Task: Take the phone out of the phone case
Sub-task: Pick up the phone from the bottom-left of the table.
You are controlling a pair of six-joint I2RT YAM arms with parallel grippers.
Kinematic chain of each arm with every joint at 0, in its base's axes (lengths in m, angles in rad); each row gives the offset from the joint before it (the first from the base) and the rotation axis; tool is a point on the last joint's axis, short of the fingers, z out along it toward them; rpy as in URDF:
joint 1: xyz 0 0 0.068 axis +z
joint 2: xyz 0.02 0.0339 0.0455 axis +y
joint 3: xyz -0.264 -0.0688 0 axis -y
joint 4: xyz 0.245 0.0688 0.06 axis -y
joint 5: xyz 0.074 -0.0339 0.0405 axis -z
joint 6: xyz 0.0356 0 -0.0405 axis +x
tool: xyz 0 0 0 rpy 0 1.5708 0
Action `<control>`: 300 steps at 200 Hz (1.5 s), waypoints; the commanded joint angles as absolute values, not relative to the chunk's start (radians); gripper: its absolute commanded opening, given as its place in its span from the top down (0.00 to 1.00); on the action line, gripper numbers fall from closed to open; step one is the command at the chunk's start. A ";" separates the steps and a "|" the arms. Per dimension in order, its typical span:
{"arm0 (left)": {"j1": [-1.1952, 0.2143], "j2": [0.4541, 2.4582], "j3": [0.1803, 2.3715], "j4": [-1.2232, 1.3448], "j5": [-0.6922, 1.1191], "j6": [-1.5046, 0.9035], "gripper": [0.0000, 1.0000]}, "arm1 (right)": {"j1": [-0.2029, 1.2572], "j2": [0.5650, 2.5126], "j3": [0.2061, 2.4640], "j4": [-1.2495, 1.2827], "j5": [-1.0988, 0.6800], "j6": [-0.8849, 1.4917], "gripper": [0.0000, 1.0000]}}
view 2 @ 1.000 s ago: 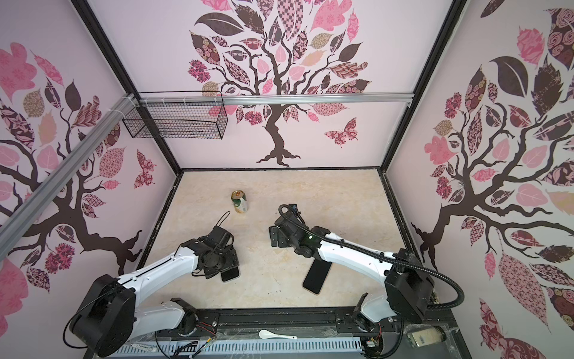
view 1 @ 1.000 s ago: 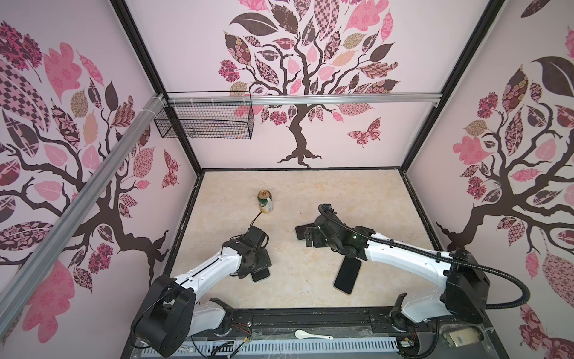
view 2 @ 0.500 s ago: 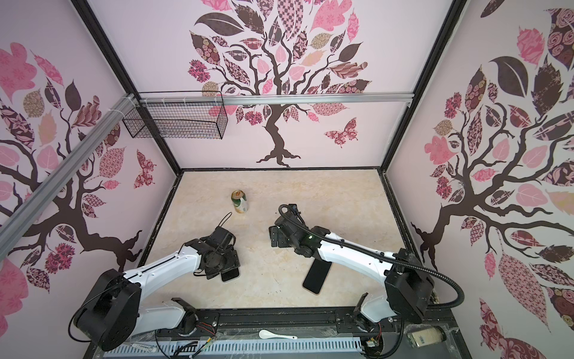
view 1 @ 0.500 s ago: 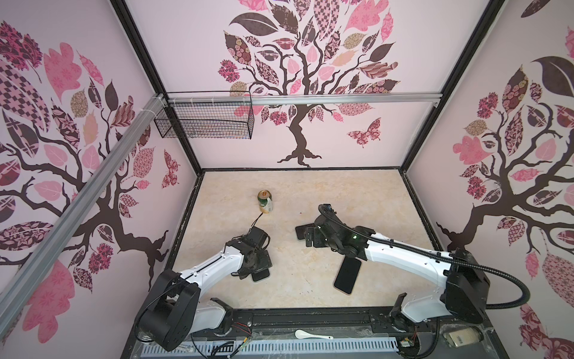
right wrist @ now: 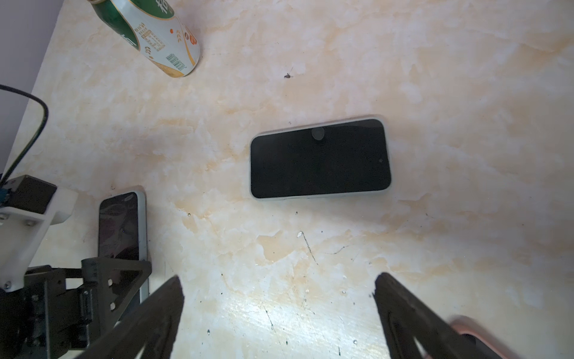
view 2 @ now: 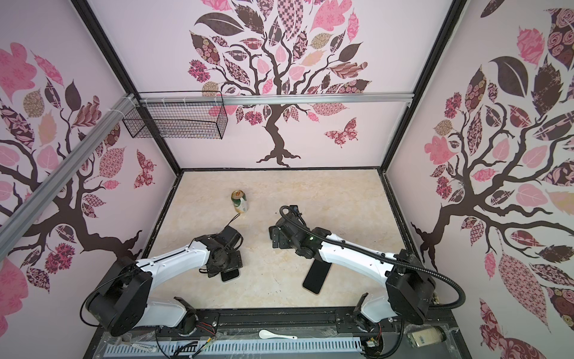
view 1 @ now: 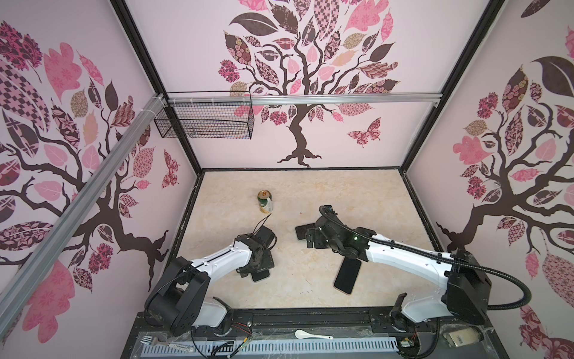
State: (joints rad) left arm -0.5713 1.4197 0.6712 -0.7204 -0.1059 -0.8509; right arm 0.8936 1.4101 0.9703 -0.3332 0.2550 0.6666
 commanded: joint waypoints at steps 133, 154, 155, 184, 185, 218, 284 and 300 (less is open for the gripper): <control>-0.580 1.312 0.635 -0.656 -0.121 -0.804 0.36 | 0.803 1.197 0.841 -0.216 0.271 0.761 0.04; -0.580 1.240 0.641 -0.628 -0.102 -0.750 0.36 | 0.788 1.139 0.758 -0.115 0.243 0.734 0.08; -0.580 1.238 0.641 -0.626 -0.102 -0.747 0.36 | 0.787 1.137 0.756 -0.112 0.238 0.731 0.08; -0.581 1.151 0.641 -0.565 -0.036 -0.650 0.36 | 0.703 1.125 0.744 -0.075 -0.032 0.662 0.06; -0.581 1.148 0.641 -0.564 -0.033 -0.647 0.36 | 0.697 1.126 0.745 -0.072 -0.043 0.660 0.06; -0.607 1.062 0.638 -0.479 0.052 -0.574 0.38 | 0.582 1.183 0.757 0.000 -0.453 0.645 0.06; -0.844 1.064 0.723 -0.437 -0.060 -0.480 0.38 | 0.574 1.296 0.841 0.013 -0.699 0.674 0.17; -0.875 1.082 0.743 -0.429 -0.066 -0.462 0.39 | 0.575 1.304 0.841 0.017 -0.701 0.689 0.20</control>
State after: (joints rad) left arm -0.8349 1.0698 0.6640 -0.4992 -0.0265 -0.5217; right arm 0.5747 1.2766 0.8089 -0.0093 -0.6182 0.6594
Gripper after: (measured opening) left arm 0.725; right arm 0.816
